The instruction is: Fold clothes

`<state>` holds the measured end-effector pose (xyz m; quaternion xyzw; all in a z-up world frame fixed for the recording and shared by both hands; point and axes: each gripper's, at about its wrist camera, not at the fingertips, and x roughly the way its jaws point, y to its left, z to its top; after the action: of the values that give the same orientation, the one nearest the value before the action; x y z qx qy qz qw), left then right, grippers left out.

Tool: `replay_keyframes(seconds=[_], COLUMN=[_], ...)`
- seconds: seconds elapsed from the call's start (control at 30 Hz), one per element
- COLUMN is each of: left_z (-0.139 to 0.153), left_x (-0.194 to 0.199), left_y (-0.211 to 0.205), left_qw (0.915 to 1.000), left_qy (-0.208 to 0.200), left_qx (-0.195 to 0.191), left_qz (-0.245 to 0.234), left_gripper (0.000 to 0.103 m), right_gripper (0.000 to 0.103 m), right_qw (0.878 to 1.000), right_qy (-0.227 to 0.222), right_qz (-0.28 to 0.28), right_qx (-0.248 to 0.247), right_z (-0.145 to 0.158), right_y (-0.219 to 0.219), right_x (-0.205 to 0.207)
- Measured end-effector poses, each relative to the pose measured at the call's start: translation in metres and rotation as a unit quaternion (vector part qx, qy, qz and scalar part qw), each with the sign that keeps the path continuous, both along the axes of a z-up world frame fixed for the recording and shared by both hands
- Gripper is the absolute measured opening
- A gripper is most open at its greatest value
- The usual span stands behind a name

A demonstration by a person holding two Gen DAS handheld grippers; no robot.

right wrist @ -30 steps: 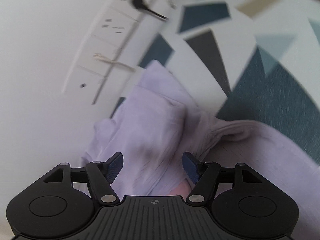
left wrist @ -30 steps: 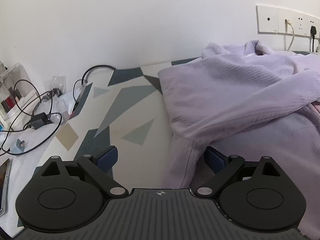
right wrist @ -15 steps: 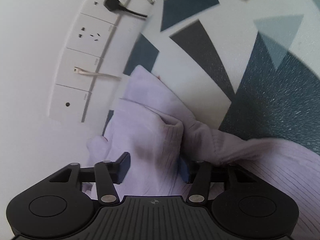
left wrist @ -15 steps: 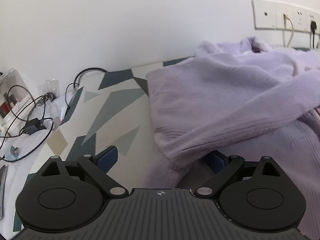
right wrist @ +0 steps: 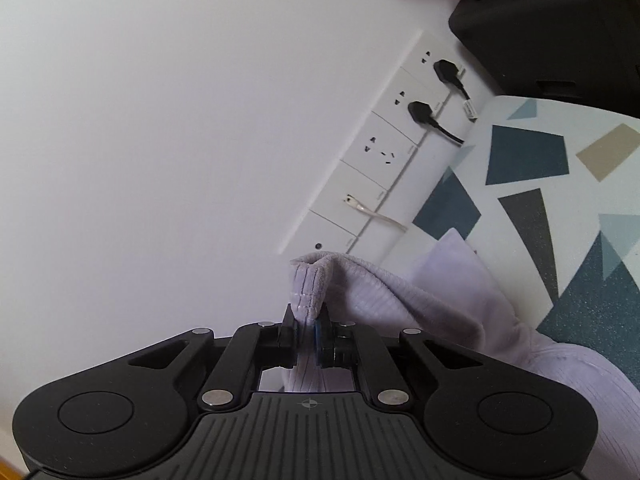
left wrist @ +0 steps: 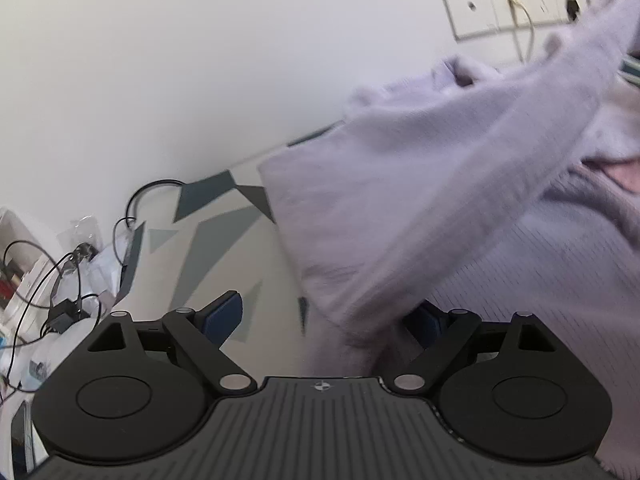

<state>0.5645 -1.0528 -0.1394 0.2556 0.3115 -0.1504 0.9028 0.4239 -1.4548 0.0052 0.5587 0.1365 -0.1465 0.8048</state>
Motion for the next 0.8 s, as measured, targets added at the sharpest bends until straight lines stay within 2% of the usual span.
replay_keyframes(seconds=[0.03, 0.07, 0.1, 0.2, 0.27, 0.37, 0.47, 0.53, 0.57, 0.67, 0.73, 0.8], left_z=[0.0, 0.001, 0.003, 0.014, 0.021, 0.029, 0.038, 0.04, 0.037, 0.024, 0.014, 0.006], left_x=[0.002, 0.006, 0.01, 0.028, 0.037, 0.042, 0.037, 0.036, 0.036, 0.035, 0.033, 0.026], left_y=[0.0, 0.003, 0.006, 0.026, 0.04, 0.053, 0.055, 0.049, 0.047, 0.043, 0.041, 0.038], left_qw=[1.0, 0.9997, 0.999, 0.9913, 0.9843, 0.9777, 0.979, 0.9833, 0.9851, 0.9897, 0.9921, 0.9943], left_qy=[0.008, 0.019, 0.033, 0.073, 0.08, 0.07, 0.037, 0.023, 0.02, 0.036, 0.049, 0.058], left_qx=[-0.003, -0.013, -0.028, -0.098, -0.133, -0.157, -0.156, -0.134, -0.122, -0.09, -0.069, -0.05], left_qz=[0.0, 0.003, 0.01, 0.049, 0.083, 0.121, 0.127, 0.121, 0.119, 0.105, 0.092, 0.074], left_gripper=[0.077, 0.063, 0.059, 0.059, 0.059, 0.059, 0.059, 0.059, 0.059, 0.059, 0.059, 0.062], right_gripper=[0.007, 0.007, 0.007, 0.007, 0.007, 0.007, 0.007, 0.007, 0.007, 0.007, 0.007, 0.007], right_qw=[1.0, 1.0, 0.999, 0.996, 0.998, 0.997, 0.992, 0.991, 0.992, 0.996, 0.997, 0.991], right_qy=[0.002, 0.018, 0.037, 0.091, 0.056, -0.002, -0.059, -0.065, -0.057, -0.003, 0.065, 0.135], right_qz=[0.001, -0.003, -0.003, 0.006, 0.028, 0.063, 0.096, 0.1, 0.098, 0.072, 0.037, 0.006], right_qx=[-0.008, -0.001, 0.002, 0.005, -0.01, -0.033, -0.056, -0.053, -0.055, -0.052, -0.031, -0.015], right_z=[0.005, 0.001, -0.003, -0.009, 0.018, 0.06, 0.103, 0.108, 0.102, 0.052, 0.003, -0.044], right_y=[0.0, -0.001, -0.003, -0.005, 0.005, 0.019, 0.033, 0.035, 0.034, 0.013, -0.009, -0.027], right_x=[-0.001, 0.005, 0.013, 0.039, 0.061, 0.095, 0.129, 0.13, 0.129, 0.116, 0.099, 0.078])
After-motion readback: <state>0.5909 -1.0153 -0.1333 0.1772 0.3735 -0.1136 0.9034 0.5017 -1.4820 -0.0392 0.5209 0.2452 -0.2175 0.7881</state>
